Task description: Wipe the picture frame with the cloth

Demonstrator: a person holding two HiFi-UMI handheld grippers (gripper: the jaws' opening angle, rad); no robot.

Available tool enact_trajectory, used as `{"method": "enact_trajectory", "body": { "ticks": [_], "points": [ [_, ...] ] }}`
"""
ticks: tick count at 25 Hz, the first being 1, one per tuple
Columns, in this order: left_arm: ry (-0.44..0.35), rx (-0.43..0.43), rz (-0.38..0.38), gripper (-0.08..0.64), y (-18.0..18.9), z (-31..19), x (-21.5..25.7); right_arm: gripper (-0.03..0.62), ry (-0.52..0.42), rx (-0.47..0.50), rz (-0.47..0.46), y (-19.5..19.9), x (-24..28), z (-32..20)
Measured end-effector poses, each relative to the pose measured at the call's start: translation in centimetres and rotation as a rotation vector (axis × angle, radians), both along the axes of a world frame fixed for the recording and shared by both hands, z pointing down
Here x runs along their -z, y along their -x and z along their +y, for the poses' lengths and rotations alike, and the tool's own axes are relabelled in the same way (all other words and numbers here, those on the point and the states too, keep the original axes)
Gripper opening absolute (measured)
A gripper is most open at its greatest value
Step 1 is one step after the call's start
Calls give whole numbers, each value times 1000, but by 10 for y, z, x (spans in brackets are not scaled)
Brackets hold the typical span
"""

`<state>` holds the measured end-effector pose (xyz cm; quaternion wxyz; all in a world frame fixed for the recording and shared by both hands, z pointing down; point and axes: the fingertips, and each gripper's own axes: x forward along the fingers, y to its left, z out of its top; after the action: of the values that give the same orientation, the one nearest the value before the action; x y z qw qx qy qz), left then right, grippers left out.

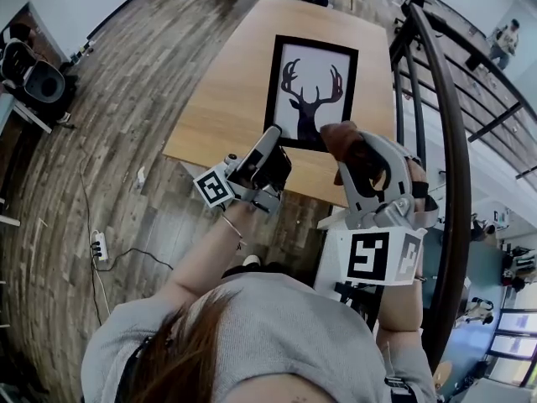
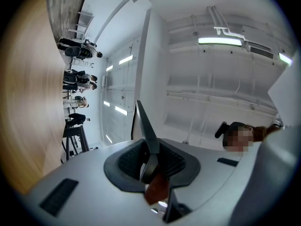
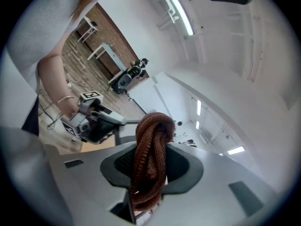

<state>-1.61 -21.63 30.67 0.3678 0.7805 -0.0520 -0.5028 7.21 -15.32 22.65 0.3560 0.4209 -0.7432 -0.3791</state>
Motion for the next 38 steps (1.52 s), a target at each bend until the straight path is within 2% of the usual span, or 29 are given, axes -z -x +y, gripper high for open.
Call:
{"method": "enact_trajectory", "body": {
  "ticks": [3,5,10,14,16,27,31,38],
  "points": [
    [6,-14,-3,72,-4,6,-5,133,-150,-97,-32,-30,49,-18],
    [6,-32,2,72,-10,9,-5,133,-210,-162,-58,-50,73,-36],
    [-8,-81,12,72,-25,18,-1,133,-299,-285,39,-72,93,-81],
    [-29,-103,15,72,-32,24,4,133,-261,-297,146,-70,72,-110],
    [-39,-108,20,72,-33,26,7,133,-239,-296,169,-70,62,-119],
    [-71,-112,-8,72,-29,27,10,133,-180,-257,169,-60,43,-121],
    [-71,-113,-4,72,-28,29,10,133,-157,-243,143,-57,37,-112],
    [-61,-111,-9,72,-29,27,9,133,-116,-226,171,-54,24,-106]
  ]
}}
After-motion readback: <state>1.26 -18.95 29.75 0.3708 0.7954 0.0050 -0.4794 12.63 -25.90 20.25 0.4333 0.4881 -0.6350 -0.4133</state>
